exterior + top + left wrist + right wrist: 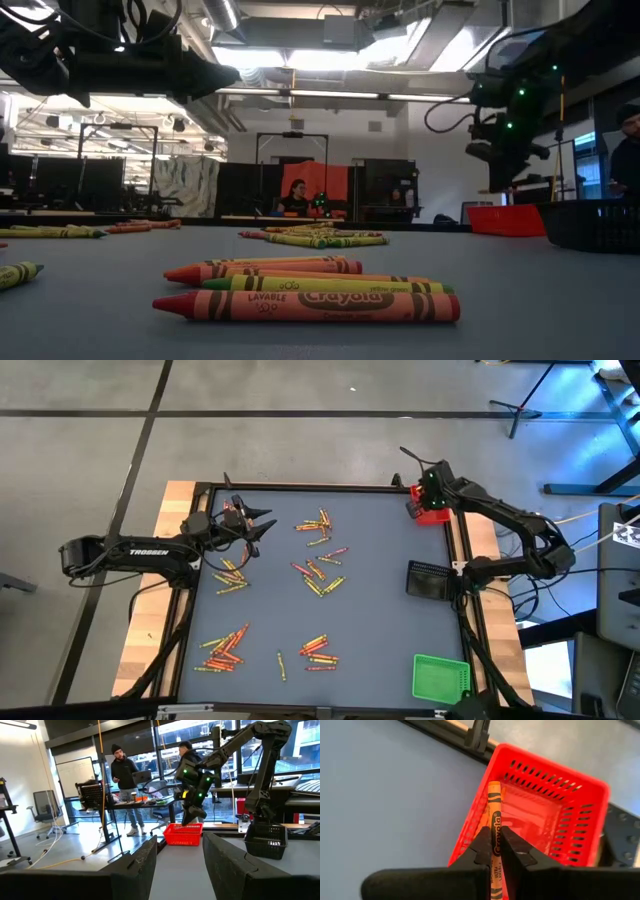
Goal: Sort crayons
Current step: Put the orange crayon into the red basket
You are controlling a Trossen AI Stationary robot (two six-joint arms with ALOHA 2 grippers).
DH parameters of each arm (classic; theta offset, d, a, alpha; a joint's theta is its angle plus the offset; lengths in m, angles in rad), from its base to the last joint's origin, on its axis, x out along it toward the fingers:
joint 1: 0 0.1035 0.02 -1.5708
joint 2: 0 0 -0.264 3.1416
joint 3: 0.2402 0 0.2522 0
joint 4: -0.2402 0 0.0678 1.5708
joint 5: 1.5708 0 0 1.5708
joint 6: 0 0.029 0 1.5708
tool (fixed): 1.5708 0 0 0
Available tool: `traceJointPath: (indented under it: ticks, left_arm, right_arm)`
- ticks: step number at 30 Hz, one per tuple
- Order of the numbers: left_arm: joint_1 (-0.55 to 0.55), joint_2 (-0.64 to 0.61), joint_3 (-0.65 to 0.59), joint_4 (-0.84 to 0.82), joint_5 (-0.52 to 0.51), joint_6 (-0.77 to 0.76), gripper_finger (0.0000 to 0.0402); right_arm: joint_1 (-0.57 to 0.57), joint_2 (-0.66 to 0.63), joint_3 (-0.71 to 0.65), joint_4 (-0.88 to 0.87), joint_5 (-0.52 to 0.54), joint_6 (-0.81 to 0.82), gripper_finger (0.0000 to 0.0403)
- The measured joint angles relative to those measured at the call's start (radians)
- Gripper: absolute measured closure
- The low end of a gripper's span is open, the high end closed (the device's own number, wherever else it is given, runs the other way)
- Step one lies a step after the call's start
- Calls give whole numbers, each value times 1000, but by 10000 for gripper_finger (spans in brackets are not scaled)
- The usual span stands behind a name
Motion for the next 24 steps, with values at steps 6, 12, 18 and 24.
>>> traceJointPath:
  ticks: [6, 12, 18, 24]
  left_arm:
    - [0, 0, 0, 0, 0, 0, 257]
    - [0, 0, 0, 0, 0, -1, 257]
    - [0, 0, 0, 0, 0, -1, 257]
    - [0, 0, 0, 0, 0, -1, 257]
  right_arm:
    - [-2, 9, -7, 40, -5, 23, 385]
    - [-2, 52, -7, 39, 26, 7, 380]
    - [15, 94, -7, 51, 75, 0, 329]
    - [14, 95, 15, 33, 77, -27, 285]
